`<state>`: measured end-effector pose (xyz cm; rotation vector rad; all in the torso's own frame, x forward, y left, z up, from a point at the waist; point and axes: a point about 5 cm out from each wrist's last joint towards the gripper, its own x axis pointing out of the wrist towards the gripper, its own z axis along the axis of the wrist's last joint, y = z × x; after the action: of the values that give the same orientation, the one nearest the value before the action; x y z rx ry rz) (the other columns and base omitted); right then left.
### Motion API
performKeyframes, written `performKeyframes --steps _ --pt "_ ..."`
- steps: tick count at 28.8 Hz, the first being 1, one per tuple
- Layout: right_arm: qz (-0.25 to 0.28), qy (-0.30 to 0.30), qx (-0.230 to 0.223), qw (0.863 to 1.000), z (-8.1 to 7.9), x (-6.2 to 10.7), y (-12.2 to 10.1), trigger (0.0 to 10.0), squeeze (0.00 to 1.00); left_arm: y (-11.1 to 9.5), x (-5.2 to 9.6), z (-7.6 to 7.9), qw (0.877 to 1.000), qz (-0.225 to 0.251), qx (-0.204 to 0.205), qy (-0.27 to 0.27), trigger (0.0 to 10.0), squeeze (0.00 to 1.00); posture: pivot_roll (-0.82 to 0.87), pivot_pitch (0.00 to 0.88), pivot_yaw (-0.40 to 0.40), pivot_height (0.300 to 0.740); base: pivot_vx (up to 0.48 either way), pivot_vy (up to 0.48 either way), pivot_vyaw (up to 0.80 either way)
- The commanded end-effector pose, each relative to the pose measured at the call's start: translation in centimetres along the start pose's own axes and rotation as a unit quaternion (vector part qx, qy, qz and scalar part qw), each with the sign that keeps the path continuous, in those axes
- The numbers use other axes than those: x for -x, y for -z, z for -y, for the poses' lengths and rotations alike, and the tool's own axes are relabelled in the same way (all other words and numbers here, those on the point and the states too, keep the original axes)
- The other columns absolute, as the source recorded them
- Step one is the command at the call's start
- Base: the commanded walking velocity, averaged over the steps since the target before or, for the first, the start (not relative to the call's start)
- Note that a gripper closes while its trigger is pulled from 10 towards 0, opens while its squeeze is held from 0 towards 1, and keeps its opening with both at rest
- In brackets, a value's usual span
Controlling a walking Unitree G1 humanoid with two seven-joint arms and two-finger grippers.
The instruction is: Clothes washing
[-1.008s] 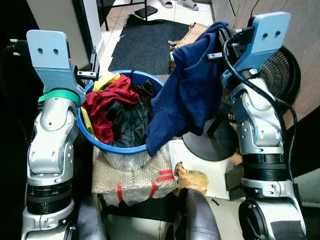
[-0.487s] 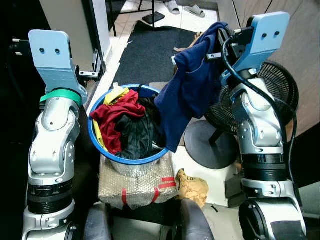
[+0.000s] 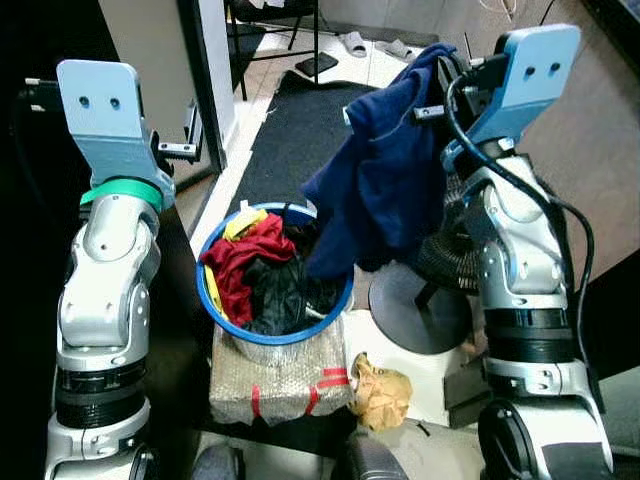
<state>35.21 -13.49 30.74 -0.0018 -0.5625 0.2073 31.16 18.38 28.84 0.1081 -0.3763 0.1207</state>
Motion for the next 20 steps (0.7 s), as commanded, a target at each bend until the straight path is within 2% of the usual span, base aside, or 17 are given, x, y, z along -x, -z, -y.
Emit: performKeyframes --steps 1,7,12,13,14,16,19,20 --pt "0.007 0.001 0.003 1.0 0.1 0.2 -0.3 10.0 0.0 0.5 0.1 0.1 1.0 -0.008 -0.003 0.0 10.0 0.0 0.06 0.062 -0.05 0.73 0.0 0.0 0.0" --pt "0.006 -0.002 0.004 1.0 0.0 0.2 -0.2 10.0 0.0 0.7 0.1 0.2 1.0 -0.01 -0.003 0.002 10.0 0.0 0.06 0.061 -0.051 0.74 0.0 0.0 0.0" --pt "-0.003 -0.005 0.009 1.0 -0.2 0.4 0.3 10.0 0.0 1.6 0.3 0.9 0.999 -0.027 0.006 0.031 10.0 0.0 0.06 0.057 -0.049 0.74 0.0 0.0 0.0" --pt "-0.012 -0.008 0.013 1.0 -0.6 0.7 1.0 10.0 0.0 2.3 0.6 1.2 0.998 -0.046 0.022 0.042 10.0 0.0 0.06 0.055 -0.049 0.74 0.0 0.0 0.0" --pt "-0.012 -0.008 0.013 1.0 -0.6 0.7 1.0 10.0 0.0 2.3 0.6 1.2 0.998 -0.046 0.022 0.042 10.0 0.0 0.06 0.055 -0.049 0.74 0.0 0.0 0.0" --pt "-0.036 -0.012 0.014 0.999 -1.3 1.6 2.5 10.0 0.0 3.5 1.0 1.3 0.996 -0.072 0.035 0.046 10.0 0.0 0.06 0.055 -0.049 0.74 0.0 0.0 0.0" --pt "-0.05 -0.013 0.012 0.999 -1.6 2.1 3.3 10.0 0.0 4.1 1.2 1.3 0.995 -0.082 0.037 0.047 10.0 0.0 0.06 0.055 -0.049 0.74 0.0 0.0 0.0" --pt "-0.061 -0.017 0.009 0.998 -2.0 2.8 4.0 10.0 0.0 4.6 1.6 1.5 0.994 -0.09 0.035 0.053 10.0 0.0 0.06 0.057 -0.051 0.74 0.0 0.0 0.0"
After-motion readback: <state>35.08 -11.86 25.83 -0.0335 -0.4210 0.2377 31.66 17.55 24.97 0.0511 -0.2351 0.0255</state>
